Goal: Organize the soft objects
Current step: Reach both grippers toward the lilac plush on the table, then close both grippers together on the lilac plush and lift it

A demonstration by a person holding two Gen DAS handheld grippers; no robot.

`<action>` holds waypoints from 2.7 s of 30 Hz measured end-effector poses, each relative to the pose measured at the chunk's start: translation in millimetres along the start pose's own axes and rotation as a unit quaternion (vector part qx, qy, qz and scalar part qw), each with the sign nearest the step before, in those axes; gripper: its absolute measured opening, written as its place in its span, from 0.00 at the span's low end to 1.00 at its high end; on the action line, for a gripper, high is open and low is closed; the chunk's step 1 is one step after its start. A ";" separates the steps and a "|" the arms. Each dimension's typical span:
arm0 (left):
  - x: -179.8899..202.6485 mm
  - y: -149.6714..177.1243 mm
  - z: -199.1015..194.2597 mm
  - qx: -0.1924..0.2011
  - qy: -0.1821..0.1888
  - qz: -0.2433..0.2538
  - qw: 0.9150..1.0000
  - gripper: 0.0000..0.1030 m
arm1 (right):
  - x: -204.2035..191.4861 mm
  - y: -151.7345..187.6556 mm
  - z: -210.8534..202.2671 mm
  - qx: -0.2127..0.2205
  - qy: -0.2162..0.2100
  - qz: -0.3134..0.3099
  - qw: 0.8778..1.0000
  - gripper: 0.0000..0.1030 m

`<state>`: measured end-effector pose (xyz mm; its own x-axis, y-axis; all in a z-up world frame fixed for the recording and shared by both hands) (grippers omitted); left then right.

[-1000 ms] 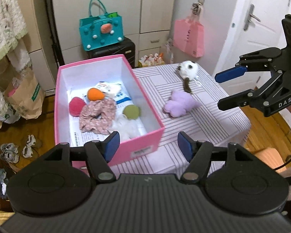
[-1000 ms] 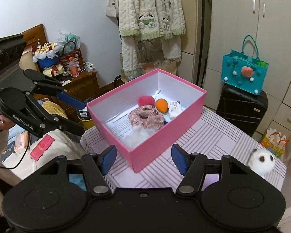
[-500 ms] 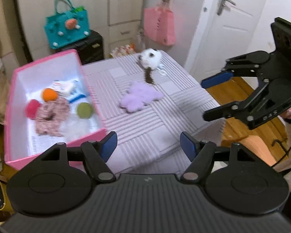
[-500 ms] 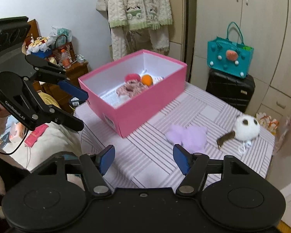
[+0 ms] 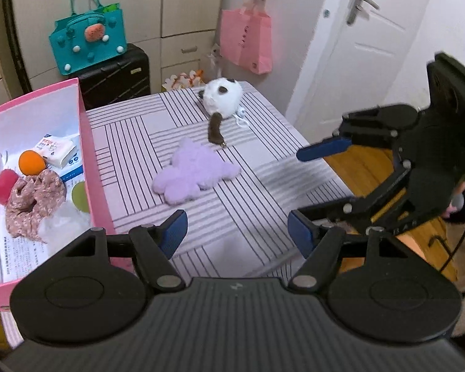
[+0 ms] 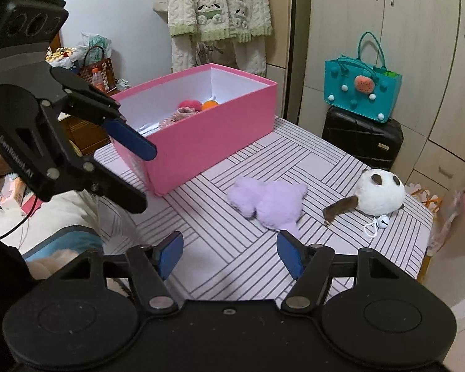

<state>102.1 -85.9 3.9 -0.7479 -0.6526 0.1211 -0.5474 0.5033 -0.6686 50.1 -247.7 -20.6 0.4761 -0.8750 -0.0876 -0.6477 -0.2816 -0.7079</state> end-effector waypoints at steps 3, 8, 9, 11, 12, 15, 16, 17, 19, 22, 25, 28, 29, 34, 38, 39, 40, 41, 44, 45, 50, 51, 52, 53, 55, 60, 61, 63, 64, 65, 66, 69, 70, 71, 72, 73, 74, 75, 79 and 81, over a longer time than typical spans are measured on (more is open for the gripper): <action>-1.9 0.1 14.8 0.016 -0.015 -0.013 1.000 0.69 | 10.3 4.5 10.6 0.013 0.003 -0.010 1.000 0.70; -5.1 0.6 41.8 0.027 -0.034 -0.033 0.998 0.69 | 27.8 13.8 33.2 0.044 0.002 -0.017 0.999 0.70; -5.5 0.5 47.4 0.029 -0.039 -0.035 0.998 0.69 | 31.9 15.2 38.5 0.049 0.002 -0.017 0.999 0.70; -7.3 0.4 56.0 0.039 -0.047 -0.044 0.997 0.69 | 39.2 18.4 48.9 0.057 0.006 -0.010 0.998 0.70; -8.5 0.8 60.5 0.044 -0.053 -0.050 0.996 0.69 | 43.5 19.5 55.0 0.058 0.005 -0.003 0.998 0.70; -11.6 4.0 74.2 0.060 -0.075 -0.065 0.993 0.69 | 52.9 18.1 77.1 0.022 0.008 0.014 1.000 0.70; -12.2 5.1 79.9 0.061 -0.080 -0.068 0.993 0.69 | 54.9 16.3 84.3 0.015 0.012 0.017 1.000 0.70; -13.4 5.6 83.9 0.062 -0.084 -0.072 0.992 0.69 | 56.0 16.1 90.9 0.013 0.020 0.015 1.000 0.70; -16.6 6.5 90.3 0.070 -0.099 -0.081 0.989 0.69 | 56.5 16.0 100.4 0.011 0.026 0.003 1.000 0.70; -17.9 5.4 97.9 0.081 -0.131 -0.076 0.985 0.69 | 60.3 11.7 107.4 0.015 0.007 -0.002 1.000 0.70; -22.8 5.3 103.6 0.089 -0.154 -0.082 0.981 0.69 | 61.4 7.9 113.8 0.019 -0.004 -0.011 1.000 0.70; -30.7 5.3 109.7 0.087 -0.142 -0.109 0.980 0.69 | 59.3 3.2 121.6 0.020 -0.010 -0.031 0.999 0.70; -32.9 5.7 112.2 0.085 -0.140 -0.115 0.980 0.69 | 58.5 1.4 124.6 0.021 -0.011 -0.035 0.999 0.70; -42.2 8.8 123.4 0.082 -0.133 -0.153 0.976 0.65 | 60.6 -3.2 138.7 0.026 -0.005 -0.048 0.998 0.70; -45.6 10.3 128.3 0.082 -0.127 -0.156 0.976 0.50 | 61.7 -1.2 142.9 0.034 -0.008 -0.047 0.998 0.68; -47.1 11.0 128.2 0.082 -0.123 -0.160 0.976 0.45 | 61.7 -0.2 143.1 0.035 -0.008 -0.048 0.998 0.67; -49.0 12.6 127.3 0.083 -0.122 -0.165 0.975 0.40 | 62.1 0.5 143.4 0.037 -0.007 -0.047 0.998 0.62; -50.6 13.0 127.2 0.085 -0.121 -0.169 0.975 0.38 | 64.2 0.7 143.3 0.040 -0.007 -0.041 0.998 0.62; -52.1 14.1 128.4 0.090 -0.113 -0.172 0.975 0.35 | 68.5 3.5 141.2 0.047 -0.005 -0.020 0.999 0.60; -51.3 14.4 129.1 0.091 -0.110 -0.172 0.975 0.35 | 68.7 5.0 141.1 0.049 -0.004 -0.014 0.999 0.60; -44.7 13.8 129.8 0.102 -0.104 -0.166 0.975 0.35 | 64.2 12.7 137.5 0.056 0.016 0.008 0.998 0.59; -44.0 14.0 130.6 0.102 -0.101 -0.165 0.976 0.35 | 63.7 14.0 136.5 0.057 0.020 0.016 0.998 0.59; -43.7 14.1 131.4 0.101 -0.098 -0.164 0.976 0.35 | 62.8 16.6 135.0 0.058 0.024 0.022 0.998 0.59; -43.2 14.5 132.3 0.099 -0.096 -0.163 0.977 0.35 | 62.0 18.6 133.5 0.059 0.029 0.027 0.997 0.59; -42.5 15.4 134.5 0.090 -0.096 -0.168 0.977 0.38 | 59.1 22.9 130.5 0.064 0.038 0.035 0.997 0.59; -34.5 15.8 131.3 0.092 -0.089 -0.156 0.979 0.38 | 51.1 30.9 123.0 0.071 0.064 0.068 0.993 0.58; -33.2 16.7 129.0 0.096 -0.086 -0.155 0.979 0.38 | 50.4 32.5 121.1 0.073 0.065 0.080 0.992 0.58; -29.5 17.1 123.8 0.108 -0.080 -0.151 0.979 0.38 | 50.1 36.3 116.0 0.079 0.062 0.106 0.989 0.58; -27.5 17.3 121.3 0.112 -0.076 -0.148 0.980 0.38 | 48.8 37.8 113.0 0.083 0.064 0.111 0.988 0.58; -25.5 17.5 119.1 0.114 -0.073 -0.146 0.980 0.38 | 47.4 39.0 110.0 0.087 0.067 0.114 0.987 0.58; -23.2 17.6 117.4 0.116 -0.071 -0.143 0.980 0.38 | 45.6 40.1 106.7 0.090 0.070 0.116 0.987 0.58; -17.2 19.5 109.1 0.123 -0.063 -0.138 0.981 0.38 | 41.0 41.7 97.8 0.092 0.074 0.121 0.986 0.58; -15.1 20.1 106.7 0.125 -0.060 -0.136 0.981 0.38 | 38.9 41.7 95.0 0.093 0.075 0.121 0.985 0.58; -13.8 21.2 103.7 0.127 -0.057 -0.135 0.981 0.38 | 36.9 41.9 91.8 0.094 0.077 0.121 0.985 0.58; -12.0 21.7 100.6 0.129 -0.054 -0.131 0.981 0.38 | 35.5 42.1 88.4 0.095 0.078 0.122 0.985 0.58; -10.0 22.1 97.4 0.131 -0.052 -0.127 0.982 0.38 | 33.7 42.6 85.2 0.097 0.079 0.123 0.984 0.58; -8.2 22.5 94.2 0.132 -0.050 -0.122 0.982 0.38 | 31.9 42.7 82.3 0.097 0.079 0.125 0.984 0.58; -6.1 22.8 90.5 0.132 -0.049 -0.116 0.983 0.38 | 30.1 43.1 79.1 0.099 0.080 0.127 0.984 0.58; -0.3 24.9 76.3 0.130 -0.043 -0.098 0.986 0.38 | 19.8 44.1 68.1 0.102 0.081 0.129 0.983 0.58; 2.3 26.1 69.4 0.128 -0.043 -0.089 0.987 0.38 | 13.8 42.3 63.0 0.102 0.083 0.126 0.983 0.58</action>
<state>112.2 -113.6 -64.1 -0.6085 -0.7684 0.1982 -0.5459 0.2241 -0.8073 66.8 -246.8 -95.9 0.2016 -0.9638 -0.1747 -0.5920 0.0222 -0.8057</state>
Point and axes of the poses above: each gripper's, at about its wrist camera, not at the fingertips, and z roughly the way its jaws point, x to its right, y to its underside, the point moved 2 cm from there along z, roughly the way its jaws point, and after that the axes turned 5 degrees about z, right-handed, at the moved point
